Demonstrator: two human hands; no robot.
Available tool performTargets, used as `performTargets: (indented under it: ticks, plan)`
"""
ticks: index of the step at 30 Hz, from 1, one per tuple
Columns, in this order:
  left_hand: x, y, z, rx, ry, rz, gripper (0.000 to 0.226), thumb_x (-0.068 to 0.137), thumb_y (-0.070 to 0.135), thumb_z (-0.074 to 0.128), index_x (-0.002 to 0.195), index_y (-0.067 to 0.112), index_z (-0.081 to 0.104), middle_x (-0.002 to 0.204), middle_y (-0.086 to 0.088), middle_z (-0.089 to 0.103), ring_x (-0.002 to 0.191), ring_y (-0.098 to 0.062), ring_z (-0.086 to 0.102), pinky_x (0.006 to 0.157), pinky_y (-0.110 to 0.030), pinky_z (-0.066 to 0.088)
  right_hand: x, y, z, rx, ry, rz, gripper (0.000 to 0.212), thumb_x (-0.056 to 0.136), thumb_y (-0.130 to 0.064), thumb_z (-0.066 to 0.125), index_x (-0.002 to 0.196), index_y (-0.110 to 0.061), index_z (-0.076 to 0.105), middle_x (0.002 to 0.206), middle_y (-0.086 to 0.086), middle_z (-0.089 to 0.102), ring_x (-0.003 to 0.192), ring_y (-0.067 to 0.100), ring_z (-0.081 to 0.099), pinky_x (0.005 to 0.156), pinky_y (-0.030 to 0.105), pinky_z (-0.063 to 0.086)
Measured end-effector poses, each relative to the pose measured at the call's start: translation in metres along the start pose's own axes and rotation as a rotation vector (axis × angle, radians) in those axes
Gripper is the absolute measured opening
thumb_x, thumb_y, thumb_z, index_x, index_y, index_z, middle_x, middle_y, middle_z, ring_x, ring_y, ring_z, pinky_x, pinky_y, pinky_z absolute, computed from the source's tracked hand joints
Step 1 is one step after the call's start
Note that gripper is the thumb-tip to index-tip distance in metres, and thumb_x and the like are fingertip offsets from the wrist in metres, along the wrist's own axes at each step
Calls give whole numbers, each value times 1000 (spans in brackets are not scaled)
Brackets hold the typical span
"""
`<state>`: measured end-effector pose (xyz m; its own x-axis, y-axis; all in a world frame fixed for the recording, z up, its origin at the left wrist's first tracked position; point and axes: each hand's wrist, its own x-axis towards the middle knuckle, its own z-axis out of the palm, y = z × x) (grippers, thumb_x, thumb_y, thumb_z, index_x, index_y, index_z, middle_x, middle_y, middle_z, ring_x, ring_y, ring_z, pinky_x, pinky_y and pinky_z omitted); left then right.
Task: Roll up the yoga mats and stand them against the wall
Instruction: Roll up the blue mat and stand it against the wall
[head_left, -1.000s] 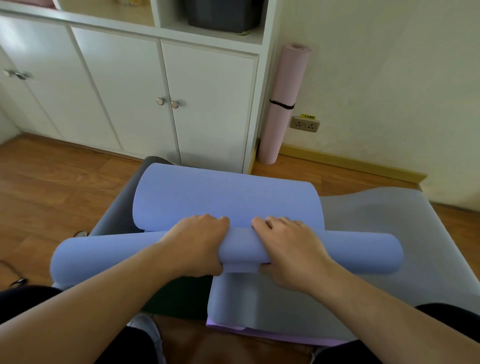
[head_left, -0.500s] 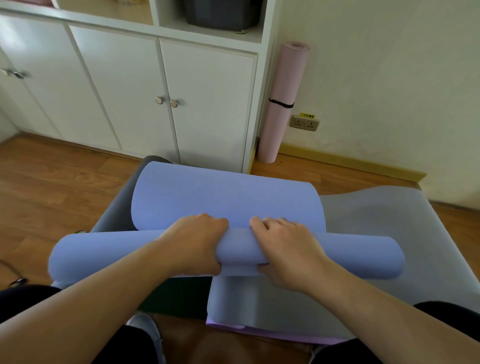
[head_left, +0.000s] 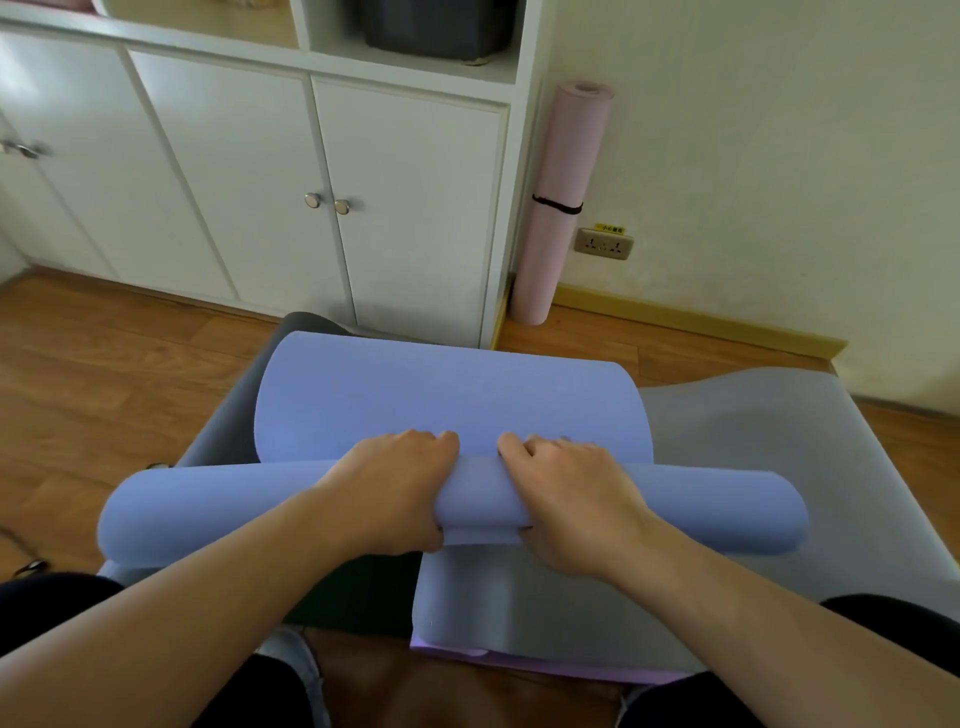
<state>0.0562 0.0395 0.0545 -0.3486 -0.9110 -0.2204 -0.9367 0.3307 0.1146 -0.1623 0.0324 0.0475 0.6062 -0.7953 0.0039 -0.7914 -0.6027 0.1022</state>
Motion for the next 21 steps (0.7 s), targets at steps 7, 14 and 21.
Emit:
performTargets:
  ticks: [7, 14, 21]
  plan:
    - [-1, 10, 5, 116, 81, 18, 47, 83, 42, 74, 114, 24, 44, 109, 4, 60, 99, -23, 63, 73, -34, 46, -1, 3, -3, 131, -24, 48, 51, 81, -38, 72, 107, -27, 29, 106, 2, 62, 91, 30, 64, 65, 36, 40]
    - [-1, -3, -6, -9, 7, -4, 55, 74, 54, 77, 113, 30, 46, 103, 9, 60, 90, -17, 61, 74, -34, 52, 0, 2, -2, -13, 28, -19, 57, 72, -36, 79, 117, -22, 47, 100, 3, 64, 86, 31, 66, 62, 36, 36]
    - [0, 6, 0, 80, 31, 19, 48, 80, 46, 78, 113, 26, 48, 109, 5, 59, 95, -19, 62, 82, -38, 56, -2, 3, -8, 122, -25, 35, 52, 81, -41, 72, 115, -27, 34, 109, 0, 62, 88, 27, 60, 66, 36, 38]
